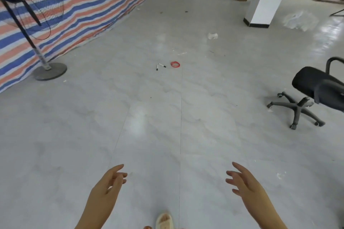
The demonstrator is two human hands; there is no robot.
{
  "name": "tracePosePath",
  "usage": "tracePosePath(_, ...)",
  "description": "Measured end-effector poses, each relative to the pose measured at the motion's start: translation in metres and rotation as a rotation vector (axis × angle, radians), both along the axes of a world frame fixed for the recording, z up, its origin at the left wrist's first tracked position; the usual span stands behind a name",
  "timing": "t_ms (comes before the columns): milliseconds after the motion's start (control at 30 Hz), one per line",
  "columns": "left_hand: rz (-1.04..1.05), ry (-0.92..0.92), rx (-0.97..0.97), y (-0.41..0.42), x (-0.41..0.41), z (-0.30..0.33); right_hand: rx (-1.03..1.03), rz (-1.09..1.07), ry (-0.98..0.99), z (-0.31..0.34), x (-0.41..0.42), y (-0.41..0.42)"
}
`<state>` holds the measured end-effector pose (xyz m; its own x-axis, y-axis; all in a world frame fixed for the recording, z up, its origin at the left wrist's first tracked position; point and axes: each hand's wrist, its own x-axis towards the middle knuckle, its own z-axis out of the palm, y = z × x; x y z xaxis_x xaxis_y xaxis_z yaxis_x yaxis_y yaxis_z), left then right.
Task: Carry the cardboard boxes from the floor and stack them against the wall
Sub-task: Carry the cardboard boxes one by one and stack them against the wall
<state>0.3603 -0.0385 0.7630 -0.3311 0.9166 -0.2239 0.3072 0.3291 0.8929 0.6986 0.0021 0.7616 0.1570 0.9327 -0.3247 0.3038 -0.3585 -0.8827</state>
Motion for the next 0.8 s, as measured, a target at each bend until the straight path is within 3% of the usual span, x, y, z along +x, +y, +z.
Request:
tracePosePath(200, -0.071, 0.034, 0.017, 0.129, -0.008, 0.021, 0.001, 0.011, -0.019, 0.007, -0.013, 0.117)
tracePosePath(567, 0.086, -0.049, -0.088, 0.318, 0.013, -0.005, -0.067, 0.089, -0.066, -0.013, 0.003, 0.343)
tracePosePath(800, 0.135, -0.059, -0.004, 0.487, 0.045, 0.010, -0.015, 0.170, -0.084, 0.010, 0.028, 0.523)
